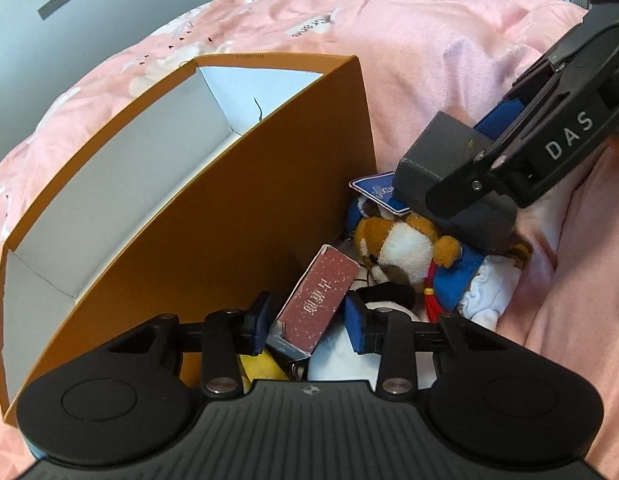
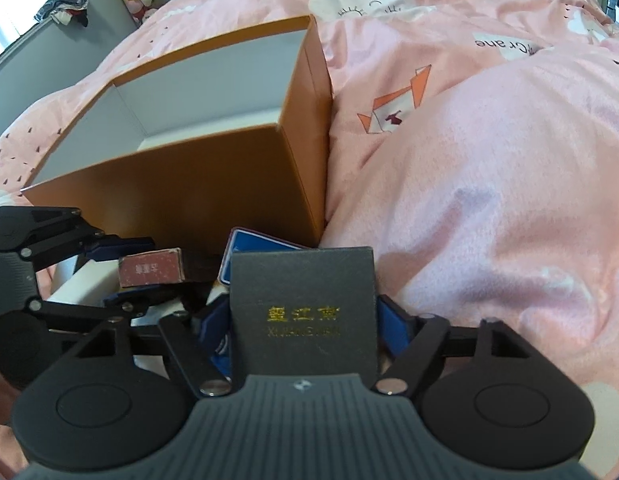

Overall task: Organize objects
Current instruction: 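Grasp the small maroon card box with the left gripper while right lifts grey box, then carry both boxes over the orange box while right releases the grey box inside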

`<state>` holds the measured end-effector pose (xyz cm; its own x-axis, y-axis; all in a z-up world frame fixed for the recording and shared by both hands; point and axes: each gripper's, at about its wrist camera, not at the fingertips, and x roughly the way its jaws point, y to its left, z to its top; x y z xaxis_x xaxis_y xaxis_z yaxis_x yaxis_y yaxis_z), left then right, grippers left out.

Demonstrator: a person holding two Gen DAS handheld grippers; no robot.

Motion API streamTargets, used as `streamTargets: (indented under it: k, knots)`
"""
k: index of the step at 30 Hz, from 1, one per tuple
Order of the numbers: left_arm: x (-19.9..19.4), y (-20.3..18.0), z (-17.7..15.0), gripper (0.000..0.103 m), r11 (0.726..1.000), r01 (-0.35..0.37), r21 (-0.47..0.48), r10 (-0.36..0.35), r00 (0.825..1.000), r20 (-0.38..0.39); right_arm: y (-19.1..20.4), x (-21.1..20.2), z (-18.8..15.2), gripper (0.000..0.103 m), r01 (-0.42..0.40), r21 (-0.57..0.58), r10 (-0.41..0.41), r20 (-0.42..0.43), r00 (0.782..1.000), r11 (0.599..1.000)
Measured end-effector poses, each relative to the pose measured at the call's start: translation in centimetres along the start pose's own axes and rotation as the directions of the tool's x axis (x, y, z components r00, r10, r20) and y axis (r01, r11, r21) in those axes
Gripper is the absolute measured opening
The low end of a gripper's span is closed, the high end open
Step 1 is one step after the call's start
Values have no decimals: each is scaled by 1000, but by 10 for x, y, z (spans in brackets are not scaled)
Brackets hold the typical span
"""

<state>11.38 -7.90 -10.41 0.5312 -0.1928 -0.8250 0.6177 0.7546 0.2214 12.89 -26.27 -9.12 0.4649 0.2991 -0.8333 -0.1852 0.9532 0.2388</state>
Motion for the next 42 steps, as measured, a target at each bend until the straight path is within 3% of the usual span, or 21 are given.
streamTargets:
  k: [7,13,20,23,27,29,32,38,42]
  knots:
    - [-36,12,-5,33,989,24,-145,-12,996,87,6,-21,1,77,6,-20,-5,45,999,1000]
    - [-82,28,-5,26,966,69,-248,-21,981,191,16,-49,13,76,-5,-46,10,115,993,999]
    - [-130,68,20,26,937,169,-305,-73,951,301,41,-81,55,76,-49,-141,78,215,973,989]
    - [-144,92,39,26,941,154,-300,-51,944,327,56,-81,80,76,-45,-192,92,244,966,980]
    - [-132,128,66,26,943,116,-313,-36,967,250,78,-53,117,76,-29,-256,83,202,976,966]
    - [-111,148,71,26,932,122,-343,-61,981,184,85,-25,135,76,-16,-277,58,147,987,961]
    - [-70,174,71,26,908,154,-389,-130,988,86,88,23,155,76,-8,-282,20,42,999,959]
    - [-11,206,54,26,867,209,-453,-243,970,-18,83,95,177,76,43,-253,-70,-100,992,967]
    - [18,219,51,25,842,260,-473,-317,947,-43,91,121,186,77,153,-349,-197,-94,976,925]
